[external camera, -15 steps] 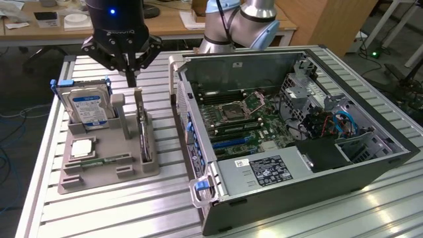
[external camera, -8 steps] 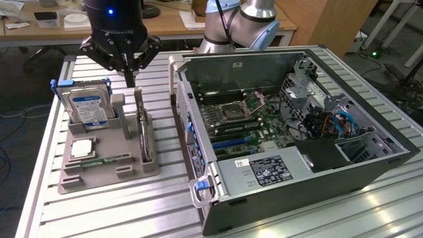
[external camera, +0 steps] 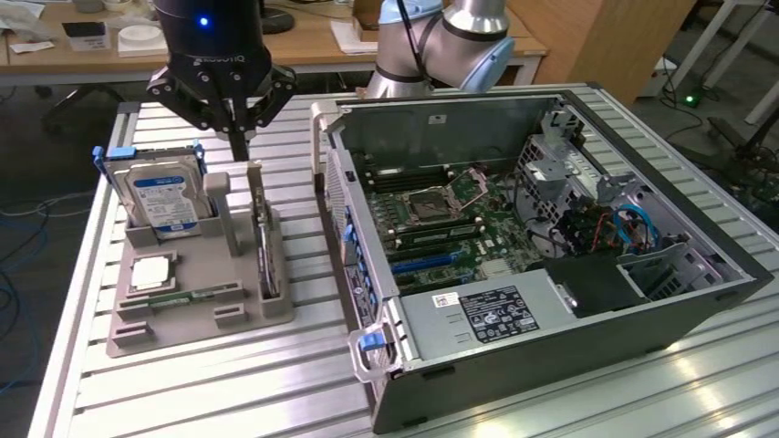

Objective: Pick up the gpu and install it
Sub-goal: 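Pick up the gpu and move the gpu toward the slot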

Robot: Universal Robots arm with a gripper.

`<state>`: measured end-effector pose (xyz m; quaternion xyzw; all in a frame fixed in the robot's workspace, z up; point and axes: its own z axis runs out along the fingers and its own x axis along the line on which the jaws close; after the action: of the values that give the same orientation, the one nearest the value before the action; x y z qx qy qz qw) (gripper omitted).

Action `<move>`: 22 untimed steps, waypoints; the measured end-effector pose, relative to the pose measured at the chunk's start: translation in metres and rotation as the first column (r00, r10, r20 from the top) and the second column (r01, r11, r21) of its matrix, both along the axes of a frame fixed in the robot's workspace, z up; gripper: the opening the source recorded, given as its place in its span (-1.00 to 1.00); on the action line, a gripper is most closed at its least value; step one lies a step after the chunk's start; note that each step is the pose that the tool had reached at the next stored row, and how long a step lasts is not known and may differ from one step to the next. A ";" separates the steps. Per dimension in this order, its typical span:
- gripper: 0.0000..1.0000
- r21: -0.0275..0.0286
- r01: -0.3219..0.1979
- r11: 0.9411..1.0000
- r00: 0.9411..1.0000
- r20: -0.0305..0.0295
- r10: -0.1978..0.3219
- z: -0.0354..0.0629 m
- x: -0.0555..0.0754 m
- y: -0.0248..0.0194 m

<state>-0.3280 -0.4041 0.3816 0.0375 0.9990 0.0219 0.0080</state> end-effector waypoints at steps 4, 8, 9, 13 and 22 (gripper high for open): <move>-0.66 0.000 0.000 1.000 1.000 0.000 0.000 0.0000 0.000 0.0000; -0.29 0.000 0.000 1.000 1.000 0.000 0.000 0.0000 0.000 0.0000; -0.18 0.000 0.000 1.000 1.000 0.000 0.000 0.0000 0.000 0.0000; 0.05 0.000 0.000 1.000 1.000 0.000 0.000 -0.0003 0.000 0.0001; 0.18 0.000 -0.046 0.999 0.999 -0.001 0.046 -0.0008 0.000 0.0003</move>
<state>-0.3280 -0.4037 0.3808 0.0147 0.9996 0.0221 0.0071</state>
